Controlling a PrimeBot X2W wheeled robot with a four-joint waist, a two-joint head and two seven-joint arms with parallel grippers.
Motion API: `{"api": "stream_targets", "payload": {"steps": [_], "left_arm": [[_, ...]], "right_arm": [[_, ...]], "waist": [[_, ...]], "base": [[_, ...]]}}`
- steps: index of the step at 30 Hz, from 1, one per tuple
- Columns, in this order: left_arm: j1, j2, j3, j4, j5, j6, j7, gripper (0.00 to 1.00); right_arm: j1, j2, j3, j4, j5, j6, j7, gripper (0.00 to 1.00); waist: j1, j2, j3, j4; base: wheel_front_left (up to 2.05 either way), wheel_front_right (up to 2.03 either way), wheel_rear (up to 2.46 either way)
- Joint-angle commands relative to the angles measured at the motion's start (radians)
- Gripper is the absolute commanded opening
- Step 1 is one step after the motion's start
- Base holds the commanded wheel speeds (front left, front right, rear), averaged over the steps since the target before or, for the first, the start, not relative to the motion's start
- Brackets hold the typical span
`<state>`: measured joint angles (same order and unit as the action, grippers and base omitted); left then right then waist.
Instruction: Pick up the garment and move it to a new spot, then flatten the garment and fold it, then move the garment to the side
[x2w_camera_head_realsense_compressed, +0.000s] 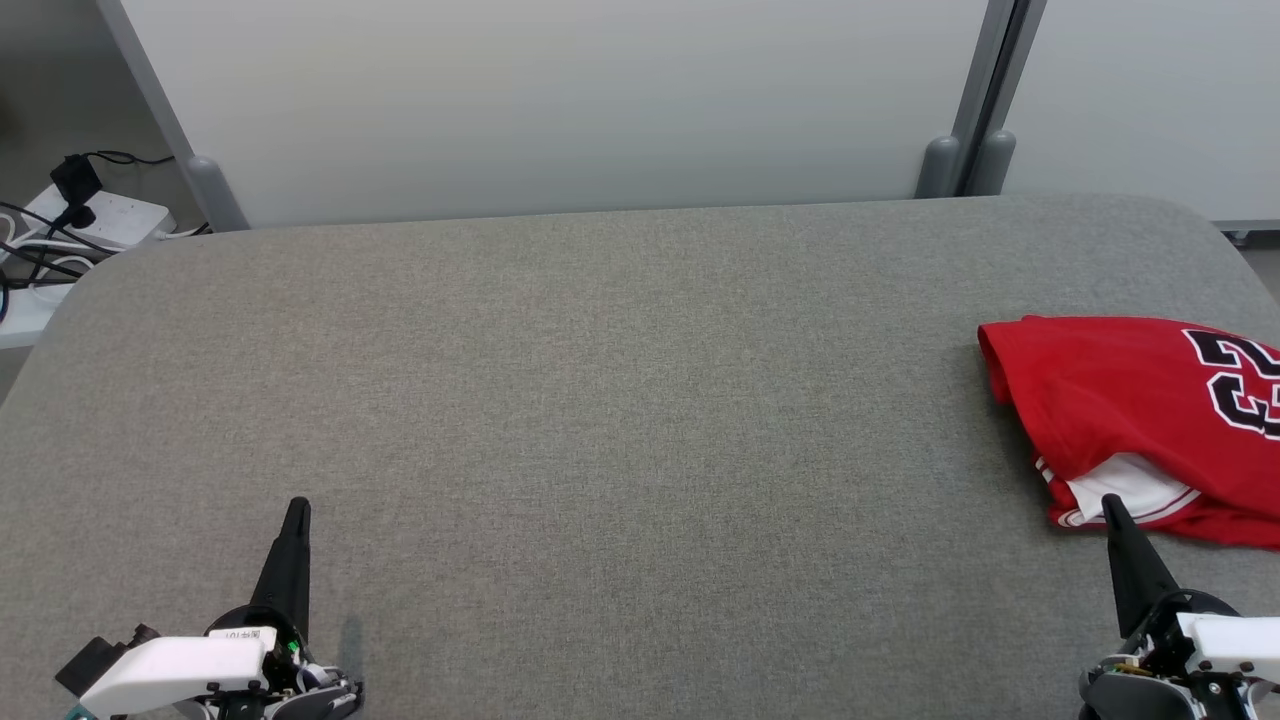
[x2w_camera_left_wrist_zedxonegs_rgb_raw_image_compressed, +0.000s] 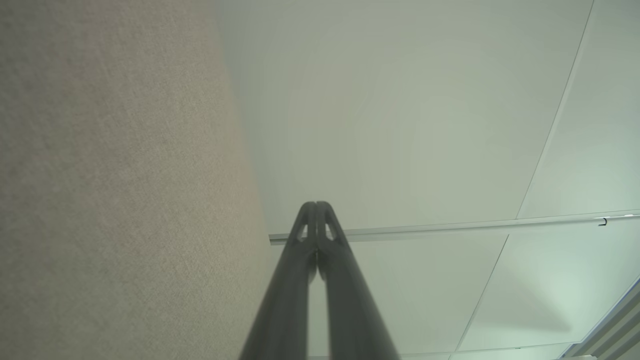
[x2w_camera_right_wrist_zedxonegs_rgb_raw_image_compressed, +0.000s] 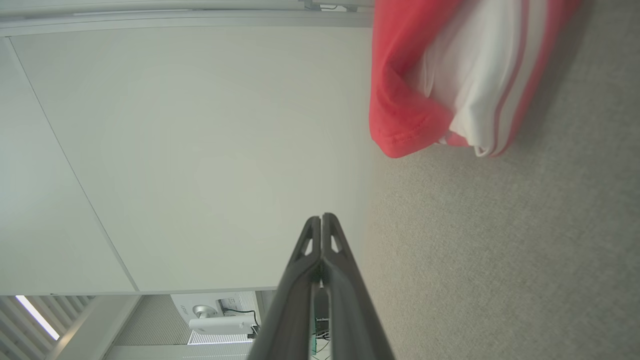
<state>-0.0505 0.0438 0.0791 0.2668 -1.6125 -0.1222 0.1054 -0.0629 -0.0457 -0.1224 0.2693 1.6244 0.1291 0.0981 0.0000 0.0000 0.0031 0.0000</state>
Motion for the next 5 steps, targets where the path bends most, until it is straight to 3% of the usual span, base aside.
{"api": "stream_targets", "payload": {"steps": [1, 5], "left_arm": [[-0.057, 0.009, 0.032, -0.022, 0.002, -0.008, 0.006, 0.0], [-0.057, 0.009, 0.033, -0.022, 0.002, -0.008, 0.006, 0.0]], "right_arm": [[-0.044, -0.011, 0.018, -0.025, -0.008, 0.002, 0.008, 0.0], [-0.044, -0.011, 0.017, -0.025, -0.009, 0.002, 0.008, 0.0]], "waist": [[0.0, 0.0, 0.0, 0.0], [0.0, 0.0, 0.0, 0.0]], "base": [[0.0, 0.0, 0.0], [0.0, 0.0, 0.0]]}}
